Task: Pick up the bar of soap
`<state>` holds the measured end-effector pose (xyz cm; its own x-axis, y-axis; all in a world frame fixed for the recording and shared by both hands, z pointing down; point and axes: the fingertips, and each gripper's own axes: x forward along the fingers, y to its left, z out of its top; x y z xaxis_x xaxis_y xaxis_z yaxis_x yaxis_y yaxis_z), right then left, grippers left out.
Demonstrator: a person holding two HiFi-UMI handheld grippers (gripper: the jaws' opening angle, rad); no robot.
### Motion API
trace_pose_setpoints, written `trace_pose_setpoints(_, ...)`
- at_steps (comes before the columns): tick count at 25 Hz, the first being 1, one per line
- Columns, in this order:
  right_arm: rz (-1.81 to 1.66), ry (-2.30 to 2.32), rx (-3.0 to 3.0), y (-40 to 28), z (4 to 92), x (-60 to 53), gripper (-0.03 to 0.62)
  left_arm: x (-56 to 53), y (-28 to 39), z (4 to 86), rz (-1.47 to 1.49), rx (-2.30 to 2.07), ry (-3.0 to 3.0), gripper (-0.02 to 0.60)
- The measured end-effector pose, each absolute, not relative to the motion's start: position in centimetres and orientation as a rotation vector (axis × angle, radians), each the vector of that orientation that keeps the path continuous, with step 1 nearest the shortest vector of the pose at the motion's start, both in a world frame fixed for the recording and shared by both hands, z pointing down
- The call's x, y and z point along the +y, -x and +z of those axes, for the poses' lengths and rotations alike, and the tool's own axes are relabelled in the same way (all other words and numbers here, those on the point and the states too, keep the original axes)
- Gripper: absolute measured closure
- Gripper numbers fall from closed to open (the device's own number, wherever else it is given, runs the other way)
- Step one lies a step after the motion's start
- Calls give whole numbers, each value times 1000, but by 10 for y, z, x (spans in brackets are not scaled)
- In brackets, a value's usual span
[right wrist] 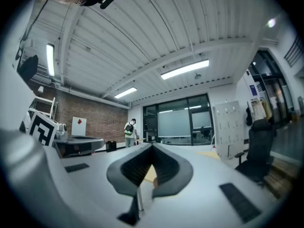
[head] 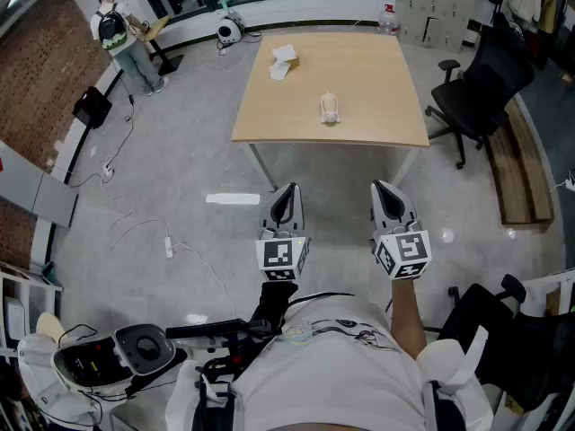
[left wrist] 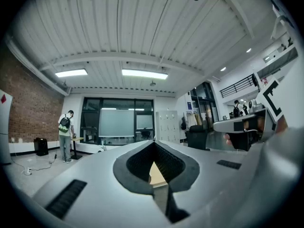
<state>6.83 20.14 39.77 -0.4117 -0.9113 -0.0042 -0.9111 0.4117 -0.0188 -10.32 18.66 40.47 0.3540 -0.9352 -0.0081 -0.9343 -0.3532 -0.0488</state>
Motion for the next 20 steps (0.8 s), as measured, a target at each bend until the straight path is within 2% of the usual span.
trace_pose_setpoints(20, -64, 1710, 2618, -72, 406, 207, 591, 189, 98, 417, -31, 1738, 2569, 580)
